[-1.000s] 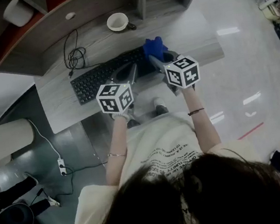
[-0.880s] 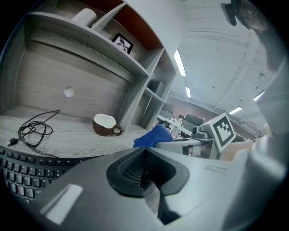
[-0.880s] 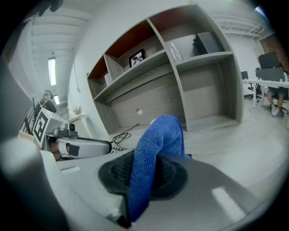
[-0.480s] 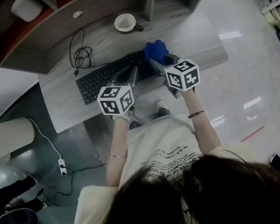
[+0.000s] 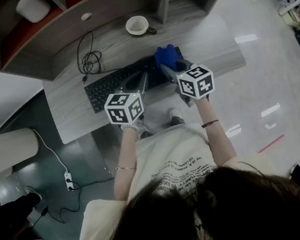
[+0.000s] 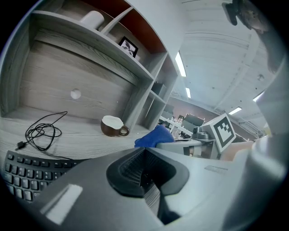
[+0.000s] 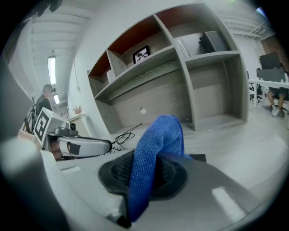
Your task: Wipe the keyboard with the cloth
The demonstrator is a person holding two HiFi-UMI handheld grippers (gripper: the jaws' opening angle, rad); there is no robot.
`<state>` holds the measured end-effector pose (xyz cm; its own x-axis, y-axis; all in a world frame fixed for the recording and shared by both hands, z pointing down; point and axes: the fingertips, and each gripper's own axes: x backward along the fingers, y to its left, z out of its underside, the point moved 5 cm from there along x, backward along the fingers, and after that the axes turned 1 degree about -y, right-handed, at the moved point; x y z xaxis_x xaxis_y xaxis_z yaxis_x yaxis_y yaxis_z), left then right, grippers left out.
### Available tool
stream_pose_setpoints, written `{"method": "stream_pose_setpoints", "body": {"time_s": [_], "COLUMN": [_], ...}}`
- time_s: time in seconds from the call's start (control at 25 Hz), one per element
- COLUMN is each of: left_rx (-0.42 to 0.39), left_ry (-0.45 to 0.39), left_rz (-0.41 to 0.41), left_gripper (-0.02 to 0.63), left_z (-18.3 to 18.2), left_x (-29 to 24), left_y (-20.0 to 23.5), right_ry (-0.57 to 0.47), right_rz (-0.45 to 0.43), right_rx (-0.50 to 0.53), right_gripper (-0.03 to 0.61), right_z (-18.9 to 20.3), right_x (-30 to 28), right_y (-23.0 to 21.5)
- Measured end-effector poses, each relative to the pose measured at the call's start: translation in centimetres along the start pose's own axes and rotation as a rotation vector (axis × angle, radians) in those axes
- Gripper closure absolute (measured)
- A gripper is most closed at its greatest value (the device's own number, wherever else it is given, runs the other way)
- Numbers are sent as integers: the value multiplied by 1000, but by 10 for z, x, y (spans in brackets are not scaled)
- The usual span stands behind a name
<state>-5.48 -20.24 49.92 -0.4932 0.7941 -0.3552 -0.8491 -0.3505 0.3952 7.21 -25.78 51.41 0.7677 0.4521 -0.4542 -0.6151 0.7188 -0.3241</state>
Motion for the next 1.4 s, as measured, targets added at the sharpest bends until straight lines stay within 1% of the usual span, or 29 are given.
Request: {"method": "stream_pose_setpoints", "body": {"time_s": [0.96,1.4], "left_rx": [10,13], "left_ry": [8,12], "left_rz": [-11,-28], "left_gripper": [612,612], "left_z": [4,8], "left_x": [38,49], "left_y": [39,49], "right_ry": [7,14], "right_rz": [4,-17], "right_rx": [-4,3], "right_gripper": [520,520], "right_z": [6,7], "right_x": [-30,-41], "right_y": [38,51]}}
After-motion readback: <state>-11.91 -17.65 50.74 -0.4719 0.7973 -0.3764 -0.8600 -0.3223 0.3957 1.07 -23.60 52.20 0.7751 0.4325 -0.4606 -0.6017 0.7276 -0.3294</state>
